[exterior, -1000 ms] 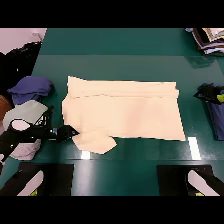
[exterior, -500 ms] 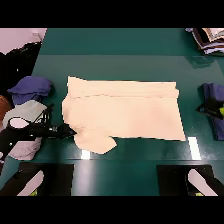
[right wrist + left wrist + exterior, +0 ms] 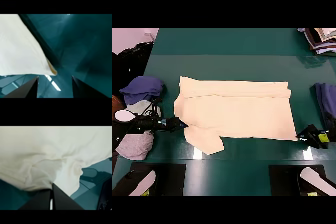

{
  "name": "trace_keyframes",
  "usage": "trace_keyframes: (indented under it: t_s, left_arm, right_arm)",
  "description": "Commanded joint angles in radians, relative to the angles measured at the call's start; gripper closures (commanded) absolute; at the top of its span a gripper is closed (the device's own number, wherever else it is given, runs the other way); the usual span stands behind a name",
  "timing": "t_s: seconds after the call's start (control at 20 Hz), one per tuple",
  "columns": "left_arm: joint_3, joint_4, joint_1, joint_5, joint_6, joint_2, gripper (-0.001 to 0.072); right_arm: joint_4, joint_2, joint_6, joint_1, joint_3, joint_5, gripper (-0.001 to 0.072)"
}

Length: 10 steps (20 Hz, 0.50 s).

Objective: Fold the shirts.

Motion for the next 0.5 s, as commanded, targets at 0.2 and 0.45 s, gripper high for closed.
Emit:
trace_keyframes:
  t_s: [0.2,0.45]
  left_arm:
    - [0.005,0.0,0.0,0.028,0.001,0.001,0.0682]
    - [0.016,0.043,0.0,-0.048,-0.011,0.005,0.0684]
  right_arm:
    - [0.09,-0.081,-0.028,0.092,-0.034,-0.084,0.0283]
    - [0.078,-0.014,-0.029,0.18,-0.03,-0.117,0.0696]
